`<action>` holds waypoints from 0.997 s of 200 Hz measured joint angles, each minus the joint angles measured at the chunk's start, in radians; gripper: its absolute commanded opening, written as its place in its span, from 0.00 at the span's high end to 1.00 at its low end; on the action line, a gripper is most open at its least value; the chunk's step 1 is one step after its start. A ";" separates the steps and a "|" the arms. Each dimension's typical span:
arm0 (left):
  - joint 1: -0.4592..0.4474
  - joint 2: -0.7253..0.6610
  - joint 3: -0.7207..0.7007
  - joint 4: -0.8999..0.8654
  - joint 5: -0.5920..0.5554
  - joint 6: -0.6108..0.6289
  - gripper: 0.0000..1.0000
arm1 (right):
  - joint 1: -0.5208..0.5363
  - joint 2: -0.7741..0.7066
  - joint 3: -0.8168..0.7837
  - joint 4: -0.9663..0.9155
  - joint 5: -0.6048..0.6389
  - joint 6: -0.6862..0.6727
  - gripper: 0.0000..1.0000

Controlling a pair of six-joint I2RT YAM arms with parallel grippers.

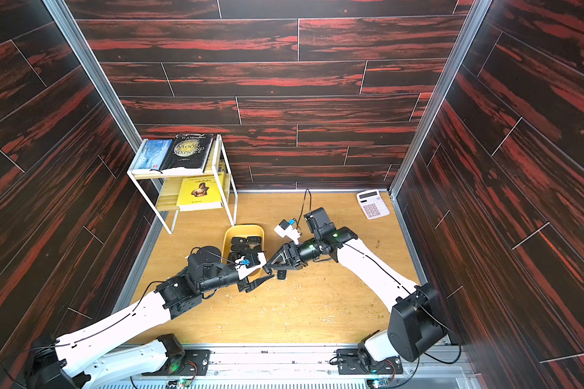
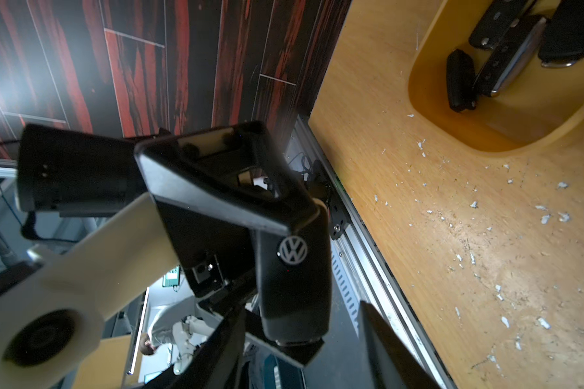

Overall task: Place the car key into the storage box
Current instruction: Pick up the car key from the center of the board, then place the car key in the storage box.

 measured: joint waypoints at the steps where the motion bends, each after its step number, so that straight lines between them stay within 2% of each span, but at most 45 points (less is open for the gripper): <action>1: 0.000 0.000 0.000 0.000 0.000 0.000 0.45 | 0.000 0.000 0.000 0.000 0.000 0.000 0.36; 13: 0.000 -0.002 -0.005 0.000 0.000 -0.004 0.45 | 0.000 0.002 0.001 0.000 0.000 0.000 0.33; 24: 0.000 -0.005 -0.009 0.000 -0.002 -0.009 0.46 | 0.000 0.006 0.002 -0.002 0.000 0.004 0.25; 56: 0.000 -0.013 -0.024 0.003 -0.020 -0.034 0.46 | 0.000 0.021 0.003 0.004 0.001 0.002 0.21; 89: 0.000 -0.035 -0.034 -0.016 -0.074 -0.094 0.52 | -0.011 0.048 0.022 0.027 0.005 0.010 0.19; 111: 0.004 -0.050 -0.035 -0.050 -0.128 -0.156 0.52 | -0.045 0.073 0.024 0.072 0.006 0.032 0.18; 141: 0.016 -0.057 -0.027 -0.132 -0.225 -0.256 0.57 | -0.096 0.111 0.027 0.128 0.007 0.060 0.17; 169: 0.043 -0.056 0.025 -0.243 -0.307 -0.338 0.56 | -0.134 0.137 0.027 0.175 0.006 0.086 0.17; 188: 0.076 -0.056 0.073 -0.291 -0.363 -0.398 0.51 | -0.156 0.144 0.027 0.199 0.006 0.098 0.17; 199: 0.105 -0.054 0.105 -0.325 -0.393 -0.437 0.53 | -0.166 0.144 0.026 0.208 0.006 0.102 0.17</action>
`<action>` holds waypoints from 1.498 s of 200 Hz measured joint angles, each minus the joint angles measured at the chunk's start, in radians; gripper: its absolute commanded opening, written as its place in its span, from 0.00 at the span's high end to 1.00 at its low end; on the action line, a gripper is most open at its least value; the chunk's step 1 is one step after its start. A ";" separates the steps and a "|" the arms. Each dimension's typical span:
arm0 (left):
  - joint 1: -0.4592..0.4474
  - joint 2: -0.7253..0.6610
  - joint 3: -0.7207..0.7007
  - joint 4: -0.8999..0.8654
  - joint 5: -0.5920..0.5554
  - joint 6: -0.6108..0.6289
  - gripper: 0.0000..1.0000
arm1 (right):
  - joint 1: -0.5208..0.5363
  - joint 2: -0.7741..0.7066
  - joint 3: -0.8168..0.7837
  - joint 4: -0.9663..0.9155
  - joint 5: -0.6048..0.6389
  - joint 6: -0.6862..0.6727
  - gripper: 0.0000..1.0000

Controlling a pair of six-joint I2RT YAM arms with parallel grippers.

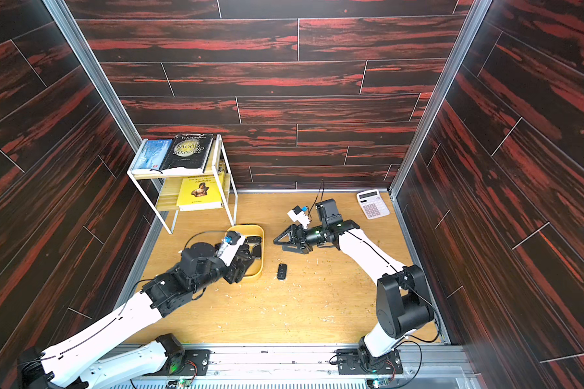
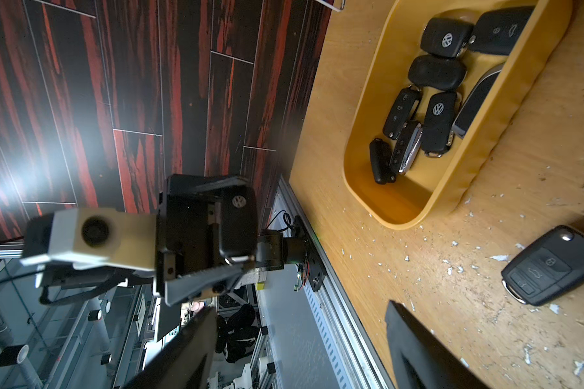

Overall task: Place the car key into the storage box
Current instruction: Place the car key in the storage box.

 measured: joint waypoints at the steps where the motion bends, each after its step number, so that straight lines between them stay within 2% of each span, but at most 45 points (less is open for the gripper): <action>1: 0.002 0.000 0.002 -0.003 -0.001 -0.003 0.53 | -0.001 0.000 0.000 0.000 0.000 0.000 0.17; 25: 0.058 0.064 0.117 -0.108 -0.055 -0.079 0.62 | -0.015 0.000 -0.004 0.013 0.000 0.003 0.17; 50: 0.096 0.236 0.305 -0.279 -0.076 -0.132 0.66 | -0.020 0.000 -0.022 0.019 0.001 0.003 0.17; 88: 0.107 0.491 0.526 -0.492 -0.046 -0.167 0.64 | -0.024 0.000 -0.038 0.019 0.002 0.003 0.17; 124: 0.139 0.572 0.637 -0.597 0.018 -0.205 0.62 | -0.035 -0.001 -0.046 0.019 0.002 -0.001 0.17; 152: 0.198 0.639 0.738 -0.657 0.117 -0.255 0.61 | -0.048 -0.001 -0.053 0.019 0.002 -0.004 0.17; 180: 0.239 0.722 0.764 -0.693 0.245 -0.272 0.60 | -0.052 -0.001 -0.064 0.019 0.002 -0.005 0.17; 203: 0.245 0.763 0.743 -0.706 0.306 -0.274 0.60 | -0.054 -0.002 -0.069 0.019 0.001 -0.005 0.17; 251: 0.246 0.773 0.703 -0.727 0.323 -0.282 0.61 | -0.063 -0.003 -0.082 0.019 0.001 -0.008 0.16; 299: 0.267 0.896 0.687 -0.737 0.327 -0.291 0.61 | -0.063 -0.011 -0.083 0.019 0.001 -0.008 0.17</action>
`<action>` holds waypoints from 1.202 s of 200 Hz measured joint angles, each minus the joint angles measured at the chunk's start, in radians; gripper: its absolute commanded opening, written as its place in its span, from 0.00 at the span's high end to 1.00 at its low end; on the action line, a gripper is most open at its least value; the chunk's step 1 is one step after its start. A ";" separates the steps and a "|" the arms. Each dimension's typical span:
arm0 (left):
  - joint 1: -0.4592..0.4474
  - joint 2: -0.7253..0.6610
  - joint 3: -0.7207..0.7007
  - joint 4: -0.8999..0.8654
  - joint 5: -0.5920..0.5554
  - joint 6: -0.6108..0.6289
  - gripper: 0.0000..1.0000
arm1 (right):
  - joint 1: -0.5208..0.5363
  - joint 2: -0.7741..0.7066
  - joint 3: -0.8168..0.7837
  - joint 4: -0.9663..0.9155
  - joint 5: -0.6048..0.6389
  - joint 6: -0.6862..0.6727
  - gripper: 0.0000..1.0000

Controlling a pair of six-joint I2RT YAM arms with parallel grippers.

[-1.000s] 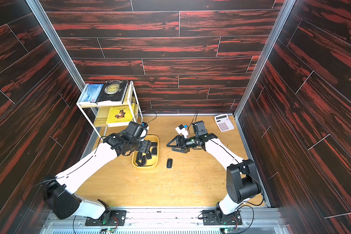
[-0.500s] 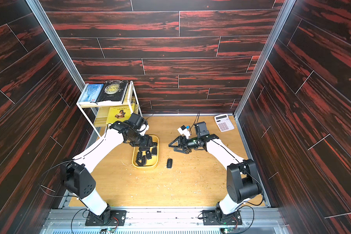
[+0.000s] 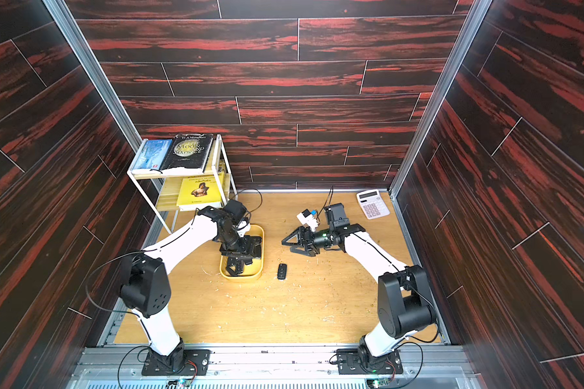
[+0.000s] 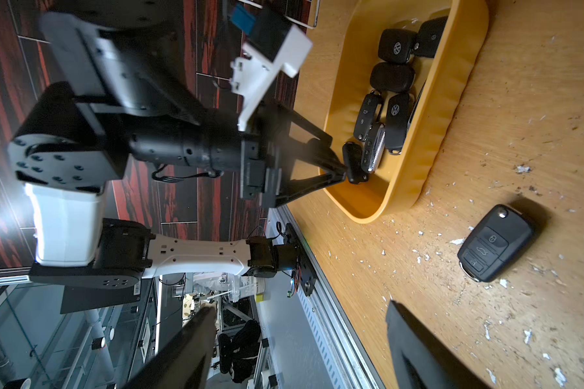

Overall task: Place the car key into the storage box
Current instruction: Place the car key in the storage box.

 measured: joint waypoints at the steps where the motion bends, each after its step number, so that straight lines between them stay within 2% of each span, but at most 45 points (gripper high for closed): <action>1: 0.000 0.002 -0.001 0.000 0.000 0.000 0.61 | 0.000 0.000 0.000 0.000 0.000 0.000 0.17; 65: 0.051 0.075 -0.004 0.059 -0.002 -0.021 0.60 | -0.006 -0.007 -0.022 0.000 0.001 -0.001 0.16; 108: 0.098 0.172 0.008 0.089 -0.002 -0.032 0.60 | -0.007 -0.016 -0.029 -0.001 0.003 0.000 0.16; 141: 0.104 0.186 0.046 0.095 -0.004 -0.034 0.54 | -0.013 -0.022 -0.030 -0.001 0.004 -0.001 0.16; 166: 0.104 0.193 0.052 0.100 -0.010 -0.035 0.42 | -0.017 -0.022 -0.039 0.000 0.004 -0.001 0.16; 172: 0.104 0.193 0.052 0.100 -0.011 -0.035 0.36 | -0.018 -0.022 -0.043 -0.001 0.004 -0.001 0.16; 175: 0.104 0.193 0.052 0.100 -0.011 -0.035 0.28 | -0.018 -0.022 -0.043 -0.001 0.004 -0.002 0.16; 177: 0.104 0.193 0.052 0.101 -0.011 -0.035 0.26 | -0.018 -0.022 -0.045 -0.001 0.004 -0.002 0.16; 202: 0.104 0.193 0.052 0.105 -0.011 -0.035 0.19 | -0.018 -0.022 -0.046 -0.001 0.004 -0.005 0.16; 213: 0.104 0.193 0.052 0.106 -0.010 -0.033 0.01 | -0.018 -0.022 -0.046 -0.001 0.004 -0.005 0.16; 240: 0.103 0.191 0.052 0.116 -0.006 -0.037 0.00 | -0.018 -0.022 -0.046 -0.001 0.004 -0.006 0.16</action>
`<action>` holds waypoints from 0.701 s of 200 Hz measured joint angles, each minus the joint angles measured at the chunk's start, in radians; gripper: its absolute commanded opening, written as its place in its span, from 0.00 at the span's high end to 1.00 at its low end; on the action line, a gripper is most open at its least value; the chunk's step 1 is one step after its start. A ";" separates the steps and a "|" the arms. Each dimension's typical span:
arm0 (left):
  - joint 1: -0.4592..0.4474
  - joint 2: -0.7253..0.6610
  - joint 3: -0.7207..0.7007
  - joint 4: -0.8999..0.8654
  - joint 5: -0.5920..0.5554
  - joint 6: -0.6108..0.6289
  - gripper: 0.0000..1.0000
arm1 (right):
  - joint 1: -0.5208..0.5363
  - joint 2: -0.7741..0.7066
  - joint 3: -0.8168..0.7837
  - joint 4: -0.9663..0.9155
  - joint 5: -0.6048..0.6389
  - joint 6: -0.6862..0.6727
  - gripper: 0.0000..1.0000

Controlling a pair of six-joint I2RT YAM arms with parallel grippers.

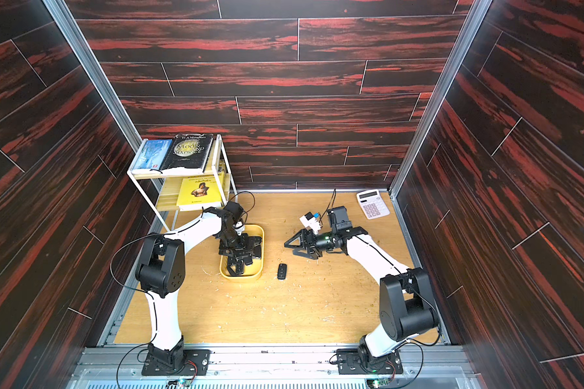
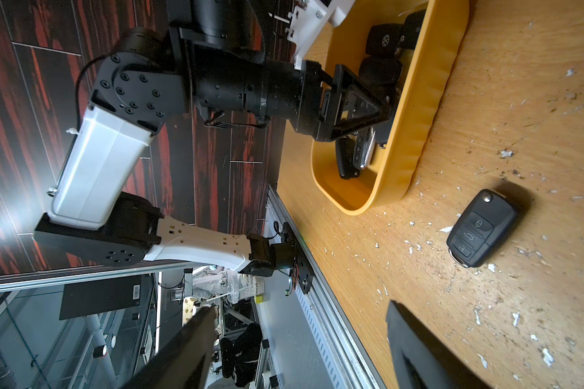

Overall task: Place the car key into the storage box
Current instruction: Place the car key in the storage box.

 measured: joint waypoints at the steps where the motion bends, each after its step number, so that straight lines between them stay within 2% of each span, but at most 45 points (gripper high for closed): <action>1: 0.000 0.000 0.000 0.000 0.000 0.000 0.00 | 0.000 0.000 0.000 0.000 0.000 0.000 0.16; 62: 0.000 -0.021 -0.002 0.023 0.032 -0.006 0.00 | -0.006 0.000 0.000 0.000 0.004 -0.004 0.16; 66: 0.000 -0.024 -0.003 0.025 0.035 -0.006 0.00 | -0.008 0.000 0.000 0.000 0.005 -0.006 0.11; 78: 0.000 -0.041 -0.003 0.036 0.046 -0.010 0.00 | -0.011 0.000 0.000 -0.002 0.012 -0.015 0.07; 140: -0.005 -0.179 -0.003 0.062 0.095 -0.039 0.00 | -0.021 0.002 0.000 -0.018 0.062 -0.037 0.01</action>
